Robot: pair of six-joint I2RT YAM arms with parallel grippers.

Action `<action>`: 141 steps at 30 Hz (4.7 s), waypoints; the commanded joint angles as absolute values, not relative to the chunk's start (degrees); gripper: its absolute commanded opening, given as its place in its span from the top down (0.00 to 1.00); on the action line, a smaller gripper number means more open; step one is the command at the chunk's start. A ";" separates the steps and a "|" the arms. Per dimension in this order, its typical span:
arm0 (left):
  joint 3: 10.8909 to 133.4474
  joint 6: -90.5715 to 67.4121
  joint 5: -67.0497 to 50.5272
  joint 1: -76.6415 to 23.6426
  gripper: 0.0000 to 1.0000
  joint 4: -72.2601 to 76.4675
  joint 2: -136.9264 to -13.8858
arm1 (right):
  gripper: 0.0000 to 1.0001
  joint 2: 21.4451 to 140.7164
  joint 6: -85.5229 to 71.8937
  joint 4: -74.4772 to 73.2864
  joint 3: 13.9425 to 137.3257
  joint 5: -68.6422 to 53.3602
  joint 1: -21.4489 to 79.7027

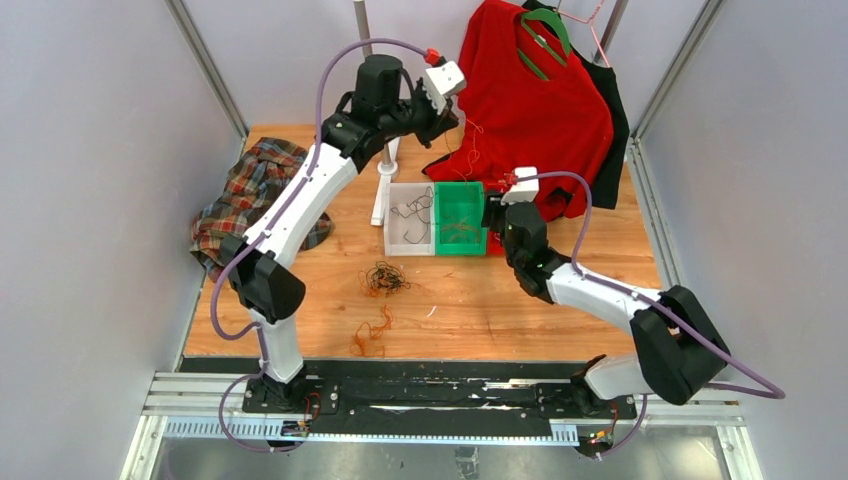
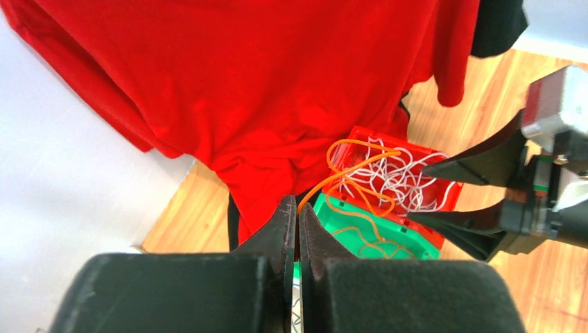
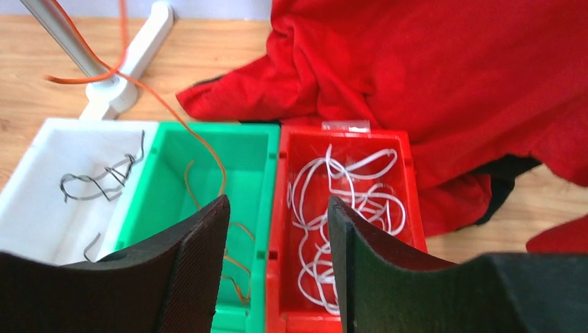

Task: Untangle the cables
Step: Place the cable in the bin, then untie the cable.

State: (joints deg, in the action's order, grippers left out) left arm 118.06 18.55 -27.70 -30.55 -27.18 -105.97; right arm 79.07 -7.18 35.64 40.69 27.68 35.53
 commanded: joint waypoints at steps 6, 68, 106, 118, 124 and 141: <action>114.26 24.22 -23.24 -33.25 1.00 -30.71 -108.50 | 0.44 74.12 -15.94 28.77 35.10 29.26 34.57; 111.29 30.99 -19.72 -36.17 0.04 -37.85 -117.38 | 0.44 65.44 -15.47 17.41 37.28 31.21 31.29; 40.35 47.71 -19.94 -36.54 0.24 -44.51 -73.62 | 0.40 68.92 -17.88 6.28 38.50 24.95 50.95; 45.54 42.87 -18.97 -37.09 0.99 -44.08 -67.60 | 0.47 56.81 -18.38 -5.43 36.26 22.32 54.45; 56.23 41.97 -21.89 -37.16 0.99 -54.65 -62.47 | 0.47 57.83 -17.57 -2.53 37.47 24.18 61.88; 73.19 38.25 -21.18 -37.13 1.00 -63.55 -59.99 | 0.31 64.46 -6.91 25.22 40.31 14.67 73.32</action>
State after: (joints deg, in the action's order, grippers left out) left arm 67.59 39.33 -21.23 -36.88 -58.43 -59.53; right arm 62.76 -11.09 17.04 37.19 21.19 72.60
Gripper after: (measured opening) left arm 0.012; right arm 0.681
